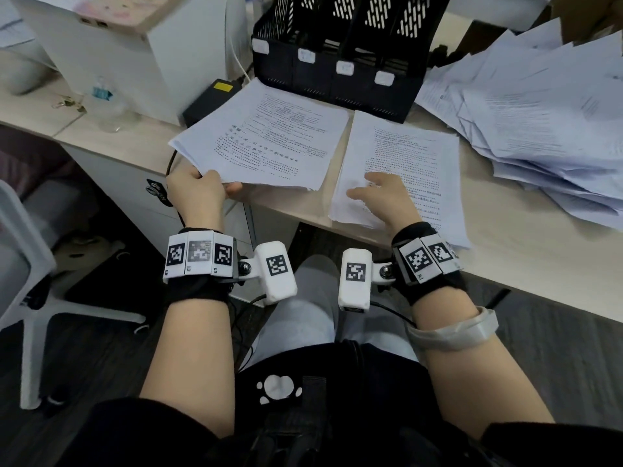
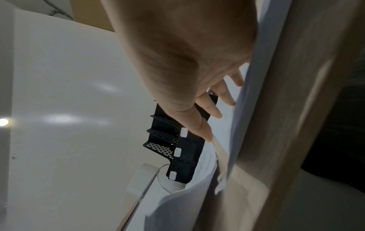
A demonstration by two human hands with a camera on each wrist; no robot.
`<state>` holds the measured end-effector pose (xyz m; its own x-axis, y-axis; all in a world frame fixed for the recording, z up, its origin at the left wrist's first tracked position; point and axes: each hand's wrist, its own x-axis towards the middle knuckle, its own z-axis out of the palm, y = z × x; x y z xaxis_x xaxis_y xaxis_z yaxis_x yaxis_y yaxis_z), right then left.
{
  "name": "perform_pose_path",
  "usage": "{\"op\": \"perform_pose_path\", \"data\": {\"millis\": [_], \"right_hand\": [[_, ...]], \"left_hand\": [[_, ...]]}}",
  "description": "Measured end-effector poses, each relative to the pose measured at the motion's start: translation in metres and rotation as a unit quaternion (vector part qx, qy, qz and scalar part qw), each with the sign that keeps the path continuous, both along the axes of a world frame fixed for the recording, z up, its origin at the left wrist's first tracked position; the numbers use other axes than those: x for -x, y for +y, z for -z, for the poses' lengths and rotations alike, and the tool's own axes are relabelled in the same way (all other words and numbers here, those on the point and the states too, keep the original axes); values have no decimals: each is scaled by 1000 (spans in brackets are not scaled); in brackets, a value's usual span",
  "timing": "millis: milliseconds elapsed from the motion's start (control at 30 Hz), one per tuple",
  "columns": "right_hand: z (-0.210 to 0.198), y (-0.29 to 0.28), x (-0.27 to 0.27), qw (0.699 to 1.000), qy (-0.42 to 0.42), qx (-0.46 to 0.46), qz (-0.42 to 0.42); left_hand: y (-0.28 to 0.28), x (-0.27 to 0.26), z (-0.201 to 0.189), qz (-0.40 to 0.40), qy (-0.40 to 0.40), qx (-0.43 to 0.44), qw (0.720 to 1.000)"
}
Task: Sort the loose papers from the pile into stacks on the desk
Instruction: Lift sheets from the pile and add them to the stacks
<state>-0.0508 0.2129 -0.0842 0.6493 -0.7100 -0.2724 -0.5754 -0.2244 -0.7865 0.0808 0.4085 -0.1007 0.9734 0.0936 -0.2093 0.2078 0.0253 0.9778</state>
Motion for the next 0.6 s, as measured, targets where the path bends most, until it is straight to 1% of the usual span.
{"op": "perform_pose_path", "data": {"millis": [100,167,267,367,433,500,533,600], "right_hand": [[6,2,-2,1000,19,10,-7],[7,2,-1,1000,20,16,-10],[0,2,3,1000,-15,10,1],[-9,-2,10,997,-66,21,13],[-18,-4,15,995,-97,36,9],[-26,-4,20,991,-124,46,4],[-31,-3,23,990,-135,48,2],[-38,-4,29,986,-157,51,1]], "left_hand": [[0,6,1,-4,-8,-10,1000],[-2,11,-2,6,-9,-1,1000],[-3,19,-7,26,-8,-13,1000],[-1,22,-12,1,-33,-39,999],[-3,25,-20,-27,-29,-106,994],[-8,31,-30,-42,-24,-199,979],[-13,36,-37,-45,-29,-230,972],[-23,46,-50,-52,-53,-266,961]]}}
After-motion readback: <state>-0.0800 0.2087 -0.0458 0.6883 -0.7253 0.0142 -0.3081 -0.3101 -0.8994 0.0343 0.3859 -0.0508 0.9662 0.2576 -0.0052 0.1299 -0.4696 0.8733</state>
